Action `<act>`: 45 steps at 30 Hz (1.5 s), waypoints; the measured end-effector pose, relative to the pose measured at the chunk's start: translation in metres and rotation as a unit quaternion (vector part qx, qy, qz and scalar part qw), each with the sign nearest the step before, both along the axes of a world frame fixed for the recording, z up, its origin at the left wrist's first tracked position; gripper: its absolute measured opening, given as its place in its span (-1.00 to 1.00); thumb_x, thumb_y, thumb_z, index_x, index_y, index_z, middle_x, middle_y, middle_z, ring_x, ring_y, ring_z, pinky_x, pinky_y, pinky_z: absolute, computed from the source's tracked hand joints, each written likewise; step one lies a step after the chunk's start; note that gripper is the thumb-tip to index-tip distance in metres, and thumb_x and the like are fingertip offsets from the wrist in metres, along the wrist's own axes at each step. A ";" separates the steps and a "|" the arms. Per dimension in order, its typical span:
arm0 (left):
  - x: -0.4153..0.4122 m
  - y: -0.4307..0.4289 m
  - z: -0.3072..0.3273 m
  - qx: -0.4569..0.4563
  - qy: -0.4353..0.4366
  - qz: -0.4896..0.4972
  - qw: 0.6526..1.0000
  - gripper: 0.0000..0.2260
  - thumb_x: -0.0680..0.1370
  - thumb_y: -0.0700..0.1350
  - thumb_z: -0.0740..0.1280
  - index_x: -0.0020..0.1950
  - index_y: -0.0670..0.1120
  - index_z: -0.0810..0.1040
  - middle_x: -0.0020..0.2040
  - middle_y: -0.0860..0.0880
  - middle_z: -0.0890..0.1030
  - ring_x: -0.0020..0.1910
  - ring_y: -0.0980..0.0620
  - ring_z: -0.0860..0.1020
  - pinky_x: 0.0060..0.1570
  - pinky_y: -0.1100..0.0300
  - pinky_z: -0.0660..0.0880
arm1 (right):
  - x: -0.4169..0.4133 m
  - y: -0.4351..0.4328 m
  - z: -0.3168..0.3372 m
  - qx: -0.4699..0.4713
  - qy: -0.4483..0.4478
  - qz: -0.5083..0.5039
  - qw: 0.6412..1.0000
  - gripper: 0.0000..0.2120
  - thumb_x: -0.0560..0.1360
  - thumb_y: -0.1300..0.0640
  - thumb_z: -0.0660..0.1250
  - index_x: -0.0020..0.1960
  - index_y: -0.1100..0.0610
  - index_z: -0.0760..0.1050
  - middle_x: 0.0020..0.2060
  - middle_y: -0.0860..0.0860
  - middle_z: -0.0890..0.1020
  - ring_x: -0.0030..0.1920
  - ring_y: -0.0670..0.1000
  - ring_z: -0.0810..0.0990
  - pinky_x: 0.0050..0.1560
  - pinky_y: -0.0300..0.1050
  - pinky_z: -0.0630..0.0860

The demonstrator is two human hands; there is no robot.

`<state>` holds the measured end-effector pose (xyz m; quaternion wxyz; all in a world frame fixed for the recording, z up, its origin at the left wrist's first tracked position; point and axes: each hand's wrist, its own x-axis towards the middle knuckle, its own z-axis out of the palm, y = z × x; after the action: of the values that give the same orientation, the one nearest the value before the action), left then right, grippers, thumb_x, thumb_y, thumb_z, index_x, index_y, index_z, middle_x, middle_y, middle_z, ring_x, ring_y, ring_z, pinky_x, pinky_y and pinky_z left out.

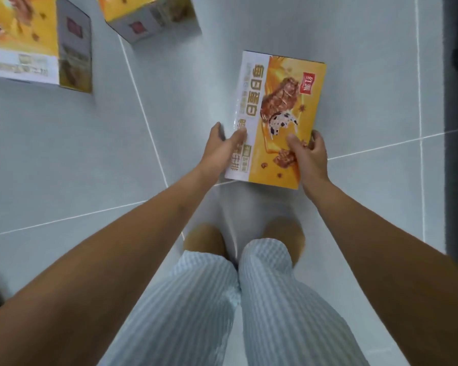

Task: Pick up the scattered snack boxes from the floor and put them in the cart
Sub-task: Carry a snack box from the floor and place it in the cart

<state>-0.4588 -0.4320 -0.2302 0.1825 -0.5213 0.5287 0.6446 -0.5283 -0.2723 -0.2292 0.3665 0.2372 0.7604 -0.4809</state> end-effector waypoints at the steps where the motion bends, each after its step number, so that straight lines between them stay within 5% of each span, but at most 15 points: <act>1: -0.001 -0.001 -0.010 0.013 0.010 -0.004 1.000 -0.25 0.50 0.10 0.36 0.51 -0.20 0.10 0.50 -0.17 0.29 0.20 -0.06 0.58 -0.19 0.32 0.59 | -0.002 -0.003 -0.008 -0.010 0.010 0.001 1.000 -0.52 0.49 0.00 0.40 0.35 0.10 0.39 0.19 0.02 0.59 0.15 -0.01 0.61 0.17 -0.03 0.57; 4: -0.004 0.002 -0.022 0.026 0.037 -0.035 0.998 -0.48 0.52 0.09 0.34 0.37 -0.16 0.34 0.19 -0.08 0.60 -0.11 0.06 0.69 -0.24 0.21 0.61 | -0.003 -0.007 -0.017 -0.036 0.014 -0.015 0.999 -0.53 0.45 -0.11 0.41 0.28 0.04 0.47 0.14 0.00 0.64 0.09 -0.03 0.65 0.08 -0.07 0.61; 9: -0.008 0.005 -0.004 0.069 0.057 -0.038 0.995 -0.76 0.60 0.00 0.24 0.25 0.01 0.43 -0.02 0.01 0.67 -0.21 0.09 0.69 -0.25 0.20 0.59 | 0.002 -0.007 -0.009 -0.058 -0.023 -0.050 0.997 -0.54 0.48 -0.08 0.39 0.33 0.02 0.45 0.16 -0.01 0.64 0.11 0.00 0.65 0.13 0.00 0.59; 18: 0.012 0.008 0.078 0.095 0.005 -0.078 0.992 -0.69 0.57 -0.03 0.30 0.29 0.07 0.33 0.08 -0.03 0.64 -0.12 0.02 0.66 -0.10 0.09 0.58 | 0.040 0.010 0.077 -0.062 -0.032 -0.103 0.992 -0.58 0.52 -0.03 0.35 0.36 -0.02 0.41 0.14 -0.07 0.61 0.12 -0.02 0.61 0.06 -0.09 0.60; 22: 0.020 0.010 0.140 0.100 0.015 -0.027 0.994 -0.65 0.56 -0.07 0.32 0.26 0.03 0.24 0.09 -0.07 0.59 -0.20 0.01 0.65 -0.19 0.11 0.61 | 0.038 0.011 0.138 -0.063 -0.021 -0.068 0.995 -0.65 0.53 -0.01 0.34 0.30 -0.03 0.44 0.03 -0.14 0.61 -0.01 -0.14 0.61 -0.20 -0.33 0.59; 27: 0.026 0.004 0.224 0.091 0.043 -0.001 0.995 -0.62 0.56 -0.08 0.33 0.27 0.00 0.21 0.00 -0.03 0.60 -0.27 0.06 0.65 -0.31 0.20 0.62 | 0.027 0.004 0.221 -0.073 -0.003 -0.025 0.997 -0.72 0.53 0.01 0.35 0.23 -0.02 0.47 0.08 -0.03 0.63 0.05 -0.02 0.63 -0.03 -0.16 0.60; 34: 0.044 -0.008 0.350 0.075 0.066 0.039 0.994 -0.53 0.54 -0.05 0.35 0.37 -0.04 0.23 0.13 -0.12 0.60 -0.10 -0.05 0.64 -0.01 -0.01 0.61 | 0.027 -0.011 0.349 -0.099 0.013 0.027 0.995 -0.66 0.52 -0.01 0.35 0.27 0.01 0.46 0.11 0.01 0.64 0.05 0.00 0.65 0.01 -0.07 0.62; 41: 0.088 -0.008 0.478 0.033 0.094 0.100 0.990 -0.55 0.54 -0.04 0.35 0.37 -0.04 0.26 -0.04 -0.03 0.62 -0.21 0.04 0.64 -0.23 0.18 0.60 | 0.045 -0.021 0.475 -0.126 0.003 0.136 0.983 -0.62 0.53 -0.03 0.33 0.30 0.03 0.36 0.11 -0.02 0.62 0.03 -0.03 0.64 -0.10 -0.19 0.62; 45: 0.117 -0.004 0.533 0.004 0.116 0.133 0.984 -0.55 0.53 -0.03 0.36 0.36 -0.06 0.29 -0.05 -0.04 0.63 -0.28 0.08 0.64 -0.36 0.25 0.56 | 0.058 -0.021 0.528 -0.144 0.007 0.186 0.972 -0.56 0.52 -0.05 0.34 0.32 0.02 0.30 0.14 -0.03 0.59 0.05 -0.03 0.63 0.06 -0.07 0.59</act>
<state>-0.3415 -0.4355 0.3024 0.0347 -0.5082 0.4692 0.7213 -0.4706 -0.2934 0.2984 0.4746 0.0332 0.7166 -0.5101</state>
